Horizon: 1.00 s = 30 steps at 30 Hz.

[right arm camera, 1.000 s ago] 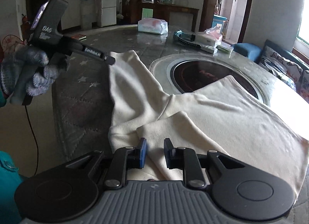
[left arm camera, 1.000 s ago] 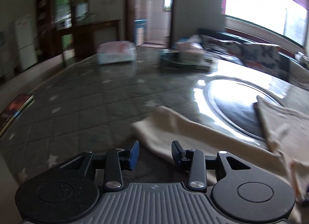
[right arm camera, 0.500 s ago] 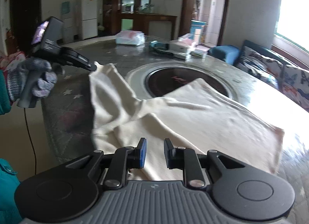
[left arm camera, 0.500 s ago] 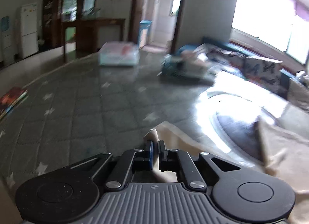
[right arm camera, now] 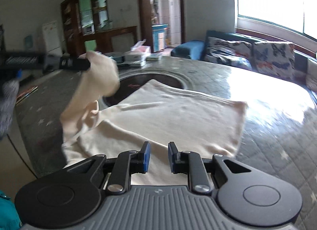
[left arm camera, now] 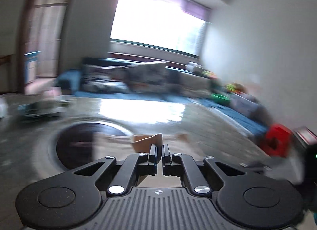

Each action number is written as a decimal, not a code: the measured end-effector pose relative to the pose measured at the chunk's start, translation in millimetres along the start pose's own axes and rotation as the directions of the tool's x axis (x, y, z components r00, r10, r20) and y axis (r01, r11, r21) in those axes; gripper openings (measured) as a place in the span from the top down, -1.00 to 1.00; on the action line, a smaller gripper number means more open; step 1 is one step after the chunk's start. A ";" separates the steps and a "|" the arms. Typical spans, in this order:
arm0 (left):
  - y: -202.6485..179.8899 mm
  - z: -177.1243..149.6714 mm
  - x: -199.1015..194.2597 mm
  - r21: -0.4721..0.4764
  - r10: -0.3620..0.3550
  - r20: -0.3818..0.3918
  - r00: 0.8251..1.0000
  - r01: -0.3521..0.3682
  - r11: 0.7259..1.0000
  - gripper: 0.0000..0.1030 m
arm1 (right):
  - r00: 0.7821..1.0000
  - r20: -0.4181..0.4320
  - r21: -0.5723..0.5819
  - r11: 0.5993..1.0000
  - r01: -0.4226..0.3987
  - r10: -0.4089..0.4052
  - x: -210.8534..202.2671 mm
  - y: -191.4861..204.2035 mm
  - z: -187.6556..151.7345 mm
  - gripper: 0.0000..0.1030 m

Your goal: Fold clothes

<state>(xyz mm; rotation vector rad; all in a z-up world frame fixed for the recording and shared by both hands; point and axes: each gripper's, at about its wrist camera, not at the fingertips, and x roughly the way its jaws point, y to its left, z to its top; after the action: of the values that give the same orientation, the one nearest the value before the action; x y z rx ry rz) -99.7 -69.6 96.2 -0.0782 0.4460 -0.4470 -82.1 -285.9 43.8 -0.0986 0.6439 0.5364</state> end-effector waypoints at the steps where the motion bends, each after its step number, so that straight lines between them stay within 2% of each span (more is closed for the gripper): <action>1: -9.5 -3.9 6.4 0.029 -0.031 -0.018 0.999 0.031 0.999 0.90 | 1.000 -0.001 0.013 1.000 0.006 -0.006 -1.3 -3.6 -1.0 0.63; 7: -35.5 -31.1 41.9 0.083 -0.093 -0.161 0.983 0.108 0.991 0.79 | 0.999 -0.016 0.065 0.997 0.041 -0.040 -4.1 -17.5 -8.3 0.63; 10: -29.6 -38.1 42.3 0.105 -0.099 -0.178 0.979 0.119 0.987 0.65 | 0.999 -0.024 0.078 0.996 0.050 -0.048 -4.1 -20.5 -10.8 0.63; 12: -23.2 -40.5 33.2 0.123 -0.089 -0.167 0.982 0.111 0.986 0.65 | 0.999 -0.031 0.086 0.995 0.047 -0.044 -3.8 -21.8 -11.4 0.63; 13: -17.6 -41.8 27.5 0.134 -0.073 -0.160 0.984 0.095 0.986 0.63 | 0.999 -0.037 0.090 0.995 0.041 -0.038 -3.0 -21.8 -11.5 0.63; 16: 2.7 -47.0 9.3 0.165 -0.006 -0.139 0.990 0.029 0.986 0.38 | 0.999 -0.053 0.102 0.995 0.018 -0.013 0.5 -19.5 -13.0 0.63; 19: 25.5 -55.8 -7.0 0.171 0.071 -0.144 0.987 -0.046 0.984 0.37 | 0.997 -0.080 0.108 0.994 -0.007 0.016 8.0 -11.5 -16.5 0.63; 23: 51.9 -70.2 -21.6 0.174 0.172 -0.170 0.970 -0.142 0.974 0.34 | 0.992 -0.114 0.127 0.991 -0.032 0.047 15.1 -4.5 -20.4 0.63; 30: 64.3 -88.5 -19.9 0.166 0.196 -0.212 0.957 -0.163 0.973 0.34 | 0.989 -0.139 0.126 0.992 -0.028 0.045 19.5 2.8 -20.5 0.63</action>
<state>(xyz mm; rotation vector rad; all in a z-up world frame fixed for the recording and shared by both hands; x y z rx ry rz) -128.4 -1.0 13.5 0.1580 0.6378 -0.3086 -81.6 -279.9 16.0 -0.0079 0.8178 0.5267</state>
